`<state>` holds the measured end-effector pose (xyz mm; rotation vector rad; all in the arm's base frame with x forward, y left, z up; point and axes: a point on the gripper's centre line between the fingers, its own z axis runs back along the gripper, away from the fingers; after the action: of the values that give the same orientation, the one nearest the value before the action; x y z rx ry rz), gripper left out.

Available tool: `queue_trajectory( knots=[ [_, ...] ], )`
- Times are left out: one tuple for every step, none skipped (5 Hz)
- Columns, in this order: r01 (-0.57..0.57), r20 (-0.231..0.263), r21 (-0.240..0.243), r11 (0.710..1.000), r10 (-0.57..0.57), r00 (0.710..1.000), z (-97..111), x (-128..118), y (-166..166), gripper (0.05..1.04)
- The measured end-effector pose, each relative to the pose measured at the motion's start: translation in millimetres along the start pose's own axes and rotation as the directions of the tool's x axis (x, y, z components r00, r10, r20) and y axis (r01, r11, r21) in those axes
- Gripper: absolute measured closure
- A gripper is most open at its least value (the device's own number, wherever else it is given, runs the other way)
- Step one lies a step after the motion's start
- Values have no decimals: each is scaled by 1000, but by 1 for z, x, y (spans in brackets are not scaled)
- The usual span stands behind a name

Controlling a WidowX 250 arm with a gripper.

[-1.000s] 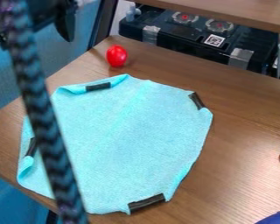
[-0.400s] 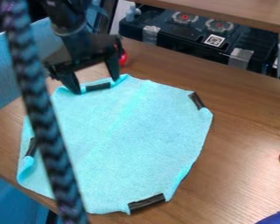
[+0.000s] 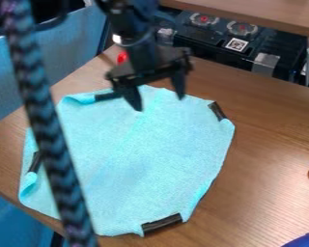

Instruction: Put the yellow figure on the bottom right edge of the cloth

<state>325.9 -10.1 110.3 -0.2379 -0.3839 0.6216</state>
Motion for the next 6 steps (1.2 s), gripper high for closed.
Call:
queue_trajectory(
  knots=[
    [52,-15,-3,999,-52,999,-15,-14,-48,83],
    [75,-38,-9,997,-76,996,-30,-31,-93,83],
    [123,-56,-35,992,-124,991,-35,-45,-124,84],
    [157,-21,-93,983,-159,987,-38,-52,-141,83],
    [318,-22,-130,939,-323,946,-56,-60,-157,84],
    [455,-29,-168,874,-466,884,-72,-63,-169,83]
  ],
)
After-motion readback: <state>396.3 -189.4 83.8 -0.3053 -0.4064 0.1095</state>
